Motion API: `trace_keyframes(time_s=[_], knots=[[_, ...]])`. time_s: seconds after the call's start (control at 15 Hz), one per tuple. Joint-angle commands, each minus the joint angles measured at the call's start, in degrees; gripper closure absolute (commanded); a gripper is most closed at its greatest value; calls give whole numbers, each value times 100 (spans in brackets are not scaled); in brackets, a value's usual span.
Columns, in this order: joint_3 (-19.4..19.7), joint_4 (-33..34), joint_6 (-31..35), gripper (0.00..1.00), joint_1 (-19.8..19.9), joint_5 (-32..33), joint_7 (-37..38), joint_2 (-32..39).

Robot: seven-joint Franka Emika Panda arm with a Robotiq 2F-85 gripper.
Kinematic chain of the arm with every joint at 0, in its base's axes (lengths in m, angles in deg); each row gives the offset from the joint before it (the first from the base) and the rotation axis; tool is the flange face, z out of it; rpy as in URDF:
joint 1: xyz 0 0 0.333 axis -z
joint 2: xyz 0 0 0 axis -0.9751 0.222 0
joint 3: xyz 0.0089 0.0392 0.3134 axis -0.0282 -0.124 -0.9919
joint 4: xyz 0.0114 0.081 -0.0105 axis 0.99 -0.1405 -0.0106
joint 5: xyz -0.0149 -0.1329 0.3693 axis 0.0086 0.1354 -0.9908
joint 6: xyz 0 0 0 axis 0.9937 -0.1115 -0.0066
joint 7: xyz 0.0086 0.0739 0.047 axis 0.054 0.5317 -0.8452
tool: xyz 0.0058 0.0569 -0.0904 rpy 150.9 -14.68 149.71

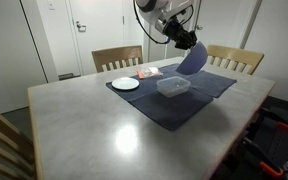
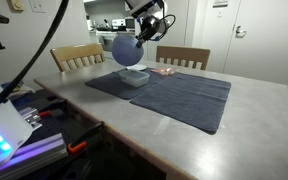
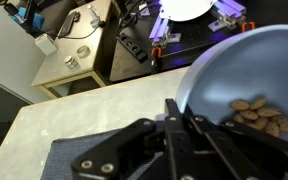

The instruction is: Pick the blue bowl and pour the beans into the clear bowl

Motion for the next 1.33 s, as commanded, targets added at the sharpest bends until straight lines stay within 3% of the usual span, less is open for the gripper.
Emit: trace_keyframes(time_s=[0.0, 0.6, 1.27], knots=[[-22, 845, -589, 99, 24, 71, -404, 567], [-68, 1909, -1478, 99, -51, 208, -983, 1458], [-29, 2870, -2278, 99, -57, 924, -1956, 2106]])
